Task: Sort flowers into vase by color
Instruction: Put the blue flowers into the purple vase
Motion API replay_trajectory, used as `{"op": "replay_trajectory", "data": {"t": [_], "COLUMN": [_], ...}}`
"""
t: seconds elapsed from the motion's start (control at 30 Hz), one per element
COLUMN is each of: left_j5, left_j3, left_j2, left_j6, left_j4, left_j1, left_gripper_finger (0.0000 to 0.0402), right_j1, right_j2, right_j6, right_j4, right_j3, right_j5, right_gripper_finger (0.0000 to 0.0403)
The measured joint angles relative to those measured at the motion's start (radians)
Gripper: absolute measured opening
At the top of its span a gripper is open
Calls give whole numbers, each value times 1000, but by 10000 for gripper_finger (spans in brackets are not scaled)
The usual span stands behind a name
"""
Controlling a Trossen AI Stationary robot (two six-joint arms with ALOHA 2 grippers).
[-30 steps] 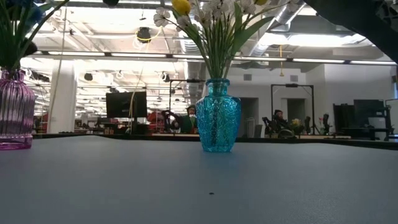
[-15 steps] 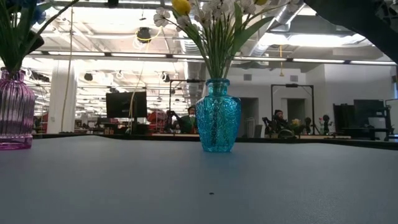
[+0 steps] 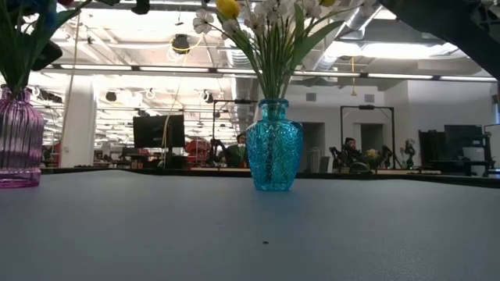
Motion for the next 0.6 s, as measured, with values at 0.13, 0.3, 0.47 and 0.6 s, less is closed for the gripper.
{"op": "replay_trajectory", "data": {"t": [0.13,0.3,0.47,0.6], "left_j5": [0,0,-1,0], "left_j3": [0,0,0,0], "left_j2": [0,-1,-2,-2], "left_j6": [-19,-51,-59,-77], "left_j4": [1,7,8,8], "left_j1": [0,0,0,1], "left_gripper_finger": [114,114,114,114], "right_j1": [0,0,0,-5], "right_j2": [16,57,57,57], "right_j6": [9,10,13,55], "right_j4": [34,80,70,45], "right_j3": [1,-1,-1,0], "right_j5": [0,17,26,1], "right_gripper_finger": [41,41,41,41]}}
